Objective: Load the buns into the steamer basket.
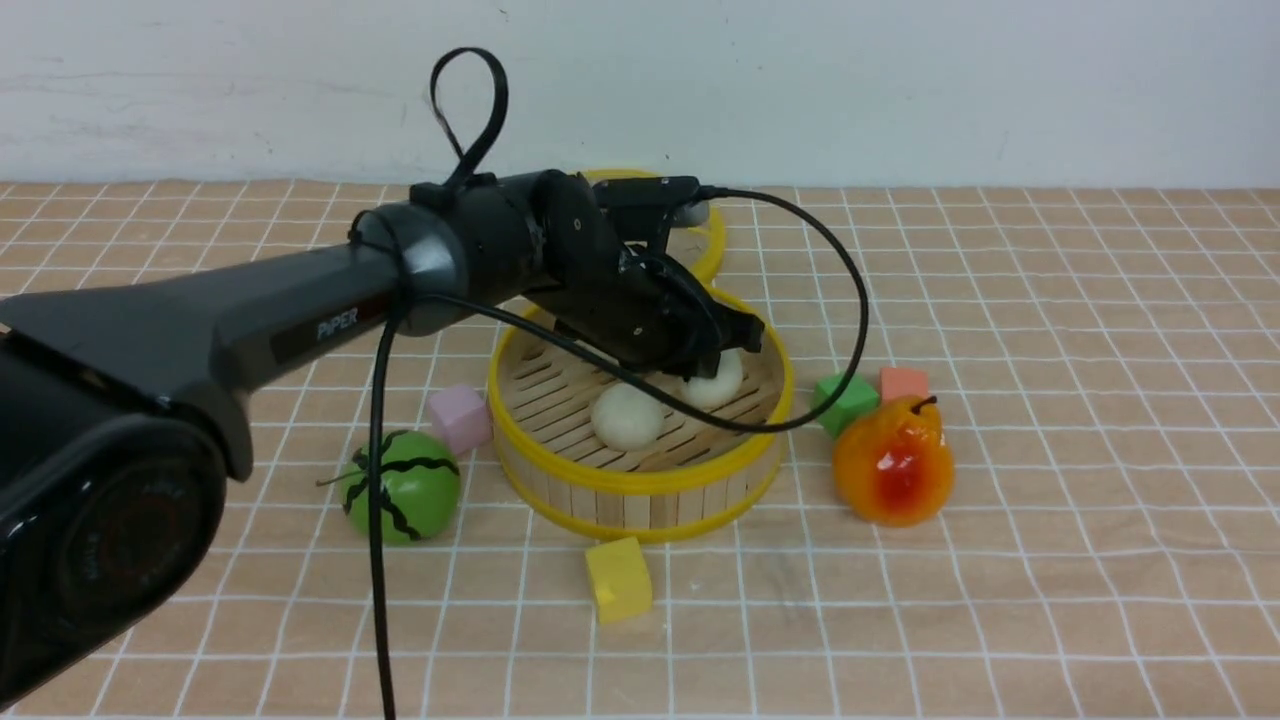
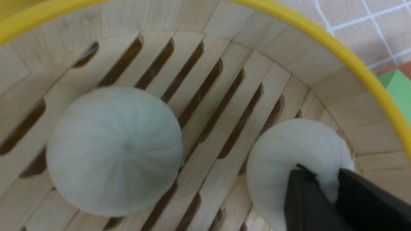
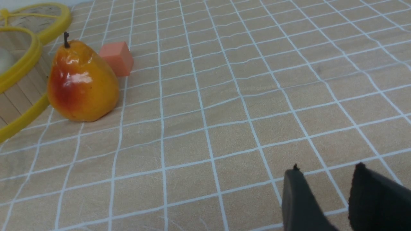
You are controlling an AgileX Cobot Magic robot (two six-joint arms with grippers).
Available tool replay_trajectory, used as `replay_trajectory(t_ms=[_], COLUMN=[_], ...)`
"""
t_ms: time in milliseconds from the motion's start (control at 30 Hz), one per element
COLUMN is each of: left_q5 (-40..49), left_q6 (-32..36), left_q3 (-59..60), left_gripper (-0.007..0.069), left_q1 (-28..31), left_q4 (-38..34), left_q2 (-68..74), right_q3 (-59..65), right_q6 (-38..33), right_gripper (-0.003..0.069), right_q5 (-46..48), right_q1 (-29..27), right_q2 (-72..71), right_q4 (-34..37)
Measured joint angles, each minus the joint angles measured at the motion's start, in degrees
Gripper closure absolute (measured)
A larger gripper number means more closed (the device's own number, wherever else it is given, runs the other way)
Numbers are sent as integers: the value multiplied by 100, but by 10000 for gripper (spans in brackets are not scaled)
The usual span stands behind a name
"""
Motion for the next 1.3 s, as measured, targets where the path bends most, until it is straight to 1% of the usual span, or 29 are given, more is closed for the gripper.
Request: replay_trajectory(t_ms=[133,200,233,300,433,467,500,533,600,733,867,900,967,1033,1067,1100,1133,1200,1233,1300], left_q5=[197,249,349,424,794,967,1010,1201,1361,2225,3074,3113,3452,3615,3625,3681,3707,3734,3734,3728], left_q6=[0,0,0,0,-86,-246,-270,-423,-530,-740,-1003,-1017,-1269,-1500,-1540,-1697,-1820,-2078,-2110,-2500], left_q3=[0,0,0,0,0,0,0,0,0,-4,-11,-11,92,412,450,810,1068,1636,1695,2442], left_gripper=[346,312,276,264,249,249,249,250,254,312,414,419,486,542,546,580,599,626,629,638], left_q1=[0,0,0,0,0,0,0,0,0,0,0,0,0,0,0,0,0,0,0,0], left_q4=[0,6,35,88,470,701,759,1026,1226,1983,2668,2702,3075,3318,3341,3469,3547,3699,3717,3905], left_q2=[-11,-27,-92,-158,-577,-944,-991,-1411,-1822,-3191,-4238,-4288,-4927,-5427,-5528,-5938,-6200,-6694,-6753,-7487], right_q3=[0,0,0,0,0,0,0,0,0,0,0,0,0,0,0,0,0,0,0,0], right_q6=[0,0,0,0,0,0,0,0,0,0,0,0,0,0,0,0,0,0,0,0], right_gripper=[418,418,418,418,418,418,418,418,418,418,418,418,418,418,418,418,418,418,418,418], right_q5=[0,0,0,0,0,0,0,0,0,0,0,0,0,0,0,0,0,0,0,0], right_q1=[0,0,0,0,0,0,0,0,0,0,0,0,0,0,0,0,0,0,0,0], right_q2=[0,0,0,0,0,0,0,0,0,0,0,0,0,0,0,0,0,0,0,0], right_q4=[0,0,0,0,0,0,0,0,0,0,0,0,0,0,0,0,0,0,0,0])
